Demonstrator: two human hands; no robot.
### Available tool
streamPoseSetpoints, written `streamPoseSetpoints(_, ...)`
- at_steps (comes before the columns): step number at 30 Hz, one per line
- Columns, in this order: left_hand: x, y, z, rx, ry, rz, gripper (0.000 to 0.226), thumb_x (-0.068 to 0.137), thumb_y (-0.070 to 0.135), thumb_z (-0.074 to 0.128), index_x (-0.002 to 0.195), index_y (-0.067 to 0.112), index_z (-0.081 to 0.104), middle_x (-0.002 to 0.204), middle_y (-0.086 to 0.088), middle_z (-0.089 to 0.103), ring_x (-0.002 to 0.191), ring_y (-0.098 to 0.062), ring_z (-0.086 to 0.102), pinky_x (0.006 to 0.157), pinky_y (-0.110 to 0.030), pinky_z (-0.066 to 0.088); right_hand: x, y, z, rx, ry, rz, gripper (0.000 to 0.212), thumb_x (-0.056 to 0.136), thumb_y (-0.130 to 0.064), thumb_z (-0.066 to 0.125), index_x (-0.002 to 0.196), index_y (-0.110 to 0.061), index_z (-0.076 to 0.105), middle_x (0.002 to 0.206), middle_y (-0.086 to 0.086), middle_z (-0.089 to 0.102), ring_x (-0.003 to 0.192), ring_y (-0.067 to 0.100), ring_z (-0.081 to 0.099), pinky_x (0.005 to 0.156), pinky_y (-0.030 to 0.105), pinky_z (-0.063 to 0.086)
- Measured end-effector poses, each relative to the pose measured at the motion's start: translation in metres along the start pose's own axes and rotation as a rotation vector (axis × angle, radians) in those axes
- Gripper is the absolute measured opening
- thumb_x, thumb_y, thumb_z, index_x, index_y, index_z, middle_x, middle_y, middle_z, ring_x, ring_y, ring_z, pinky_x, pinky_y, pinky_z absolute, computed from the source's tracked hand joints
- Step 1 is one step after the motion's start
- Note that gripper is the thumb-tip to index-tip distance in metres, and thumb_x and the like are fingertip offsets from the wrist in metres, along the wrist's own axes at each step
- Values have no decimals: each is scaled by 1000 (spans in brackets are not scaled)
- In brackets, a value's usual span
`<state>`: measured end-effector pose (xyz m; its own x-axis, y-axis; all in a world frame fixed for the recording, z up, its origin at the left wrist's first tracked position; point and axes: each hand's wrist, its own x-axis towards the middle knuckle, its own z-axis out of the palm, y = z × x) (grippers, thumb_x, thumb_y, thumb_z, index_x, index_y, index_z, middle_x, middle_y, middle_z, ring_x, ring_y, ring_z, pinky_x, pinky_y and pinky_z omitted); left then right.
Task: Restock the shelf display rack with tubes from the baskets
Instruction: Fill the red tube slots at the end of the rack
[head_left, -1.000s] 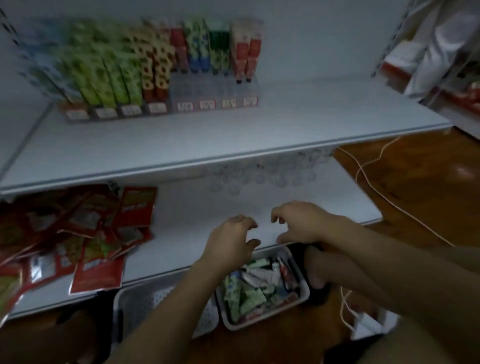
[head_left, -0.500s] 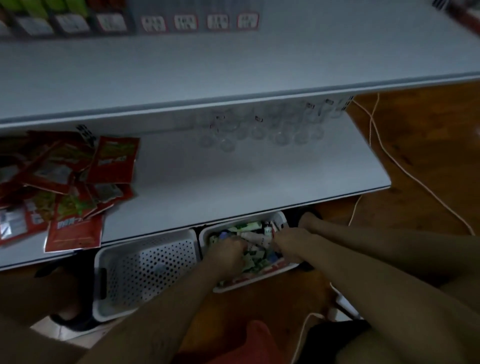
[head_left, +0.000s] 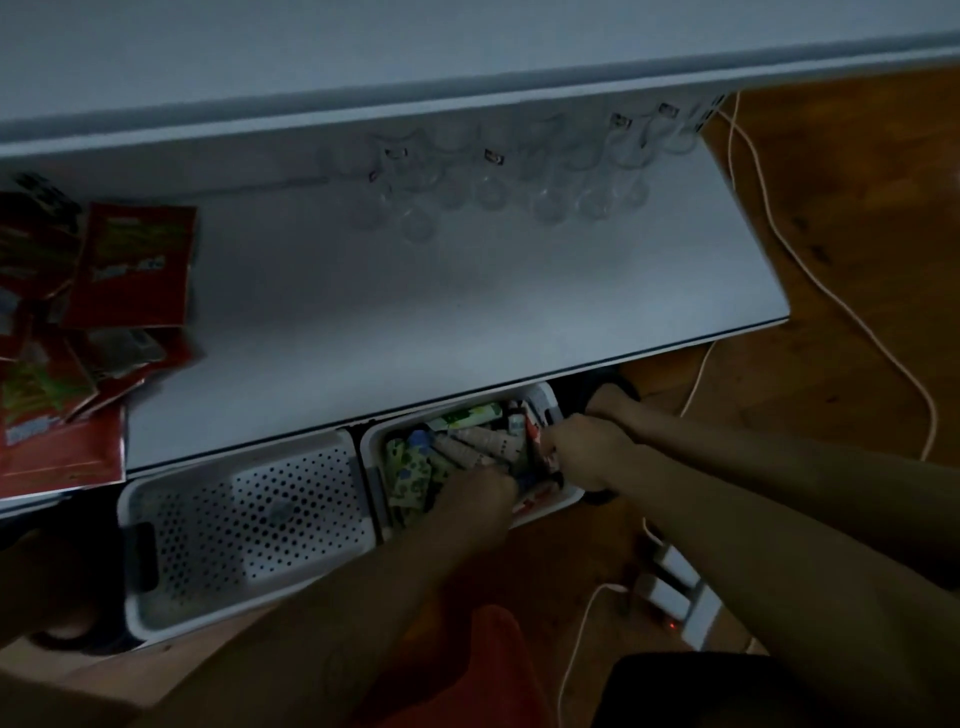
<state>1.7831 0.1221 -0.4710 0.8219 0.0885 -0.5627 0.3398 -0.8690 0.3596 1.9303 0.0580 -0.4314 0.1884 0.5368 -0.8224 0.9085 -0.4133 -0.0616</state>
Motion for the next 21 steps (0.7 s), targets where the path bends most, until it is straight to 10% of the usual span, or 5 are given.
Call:
streamPoseSetpoints(4, 4, -13, -6, -134, 22, -63, 15, 91, 18, 52, 92, 8, 63, 88, -13, 61, 70, -27, 55, 51, -32, 40, 5, 0, 3, -32, 23, 20, 30, 93, -5, 47, 121, -8, 53, 76, 5, 49, 64, 22, 48, 59, 39, 46)
streamPoseSetpoints(10, -8, -26, -32, -334, 127, -55, 20, 92, 30, 52, 102, 13, 57, 99, -9, 61, 82, -24, 58, 60, -29, 45, 11, -23, 6, -189, 21, 90, 69, 97, -24, 49, 152, -10, 10, 147, 17, 31, 112, 31, 54, 70, 35, 41)
streamPoseSetpoints(18, -28, -53, -34, -455, 280, -163, 21, 96, 33, 50, 86, 15, 45, 73, -5, 54, 66, -25, 55, 55, -33, 43, 31, -43, 25, 298, 44, 284, 64, 98, -19, 46, 149, -2, 11, 91, 9, 55, 75, 21, 53, 80, 36, 51)
streamPoseSetpoints(21, -31, -58, -31, -498, 295, -169, 23, 96, 32, 51, 82, 18, 41, 64, 0, 45, 60, -24, 50, 53, -31, 38, 31, -51, 26, 296, 32, 363, 71, 98, -27, 48, 150, -2, 6, 147, 21, 31, 121, 36, 48, 89, 43, 47)
